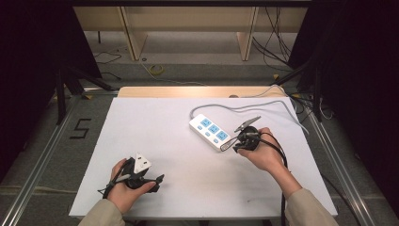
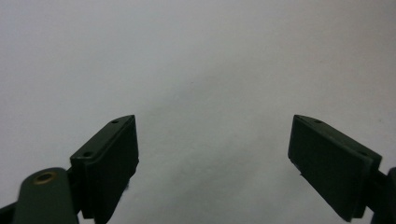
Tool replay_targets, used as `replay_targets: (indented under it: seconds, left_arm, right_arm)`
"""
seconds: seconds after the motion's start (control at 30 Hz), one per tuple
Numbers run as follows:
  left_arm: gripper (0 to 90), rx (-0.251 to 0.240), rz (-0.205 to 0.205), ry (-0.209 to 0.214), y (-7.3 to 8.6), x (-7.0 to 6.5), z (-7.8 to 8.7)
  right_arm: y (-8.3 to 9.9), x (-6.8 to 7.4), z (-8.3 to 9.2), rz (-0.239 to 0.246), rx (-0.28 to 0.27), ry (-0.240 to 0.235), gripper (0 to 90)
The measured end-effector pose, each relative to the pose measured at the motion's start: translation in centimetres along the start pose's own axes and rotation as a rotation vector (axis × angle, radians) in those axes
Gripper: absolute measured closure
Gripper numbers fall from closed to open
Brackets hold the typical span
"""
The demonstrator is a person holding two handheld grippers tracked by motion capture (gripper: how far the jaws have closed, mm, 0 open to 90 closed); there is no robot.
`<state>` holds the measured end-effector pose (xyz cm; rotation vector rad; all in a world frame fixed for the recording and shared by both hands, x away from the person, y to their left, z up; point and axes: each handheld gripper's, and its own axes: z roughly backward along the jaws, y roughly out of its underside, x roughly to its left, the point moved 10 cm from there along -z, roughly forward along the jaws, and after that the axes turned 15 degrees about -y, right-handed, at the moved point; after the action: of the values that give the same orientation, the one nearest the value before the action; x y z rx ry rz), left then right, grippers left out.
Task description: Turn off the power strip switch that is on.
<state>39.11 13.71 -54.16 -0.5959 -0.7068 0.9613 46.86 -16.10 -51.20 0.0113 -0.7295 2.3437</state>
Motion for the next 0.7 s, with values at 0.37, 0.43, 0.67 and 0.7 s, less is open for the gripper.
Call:
replay_targets:
  seconds: [0.37, 0.43, 0.67, 0.7]
  left_arm:
    - [15.9, 0.003, -0.003, -0.003, 0.0, 0.0, 0.0]
    - [15.8, 0.004, -0.003, -0.003, 0.0, 0.0, -0.1]
    - [15.8, 0.004, 0.002, -0.003, 0.0, -0.1, -0.1]
    - [15.9, 0.004, 0.002, -0.003, 0.0, -0.1, -0.1]
  right_arm:
    - [1.4, 0.6, 0.5, -0.001, -0.038, -0.021, 74.7]
    - [1.6, 0.7, 0.5, 0.002, -0.039, -0.020, 73.4]
    - [2.7, 1.0, 0.4, -0.015, -0.053, -0.035, 70.0]
    - [2.8, 1.0, 0.4, -0.012, -0.054, -0.038, 69.1]
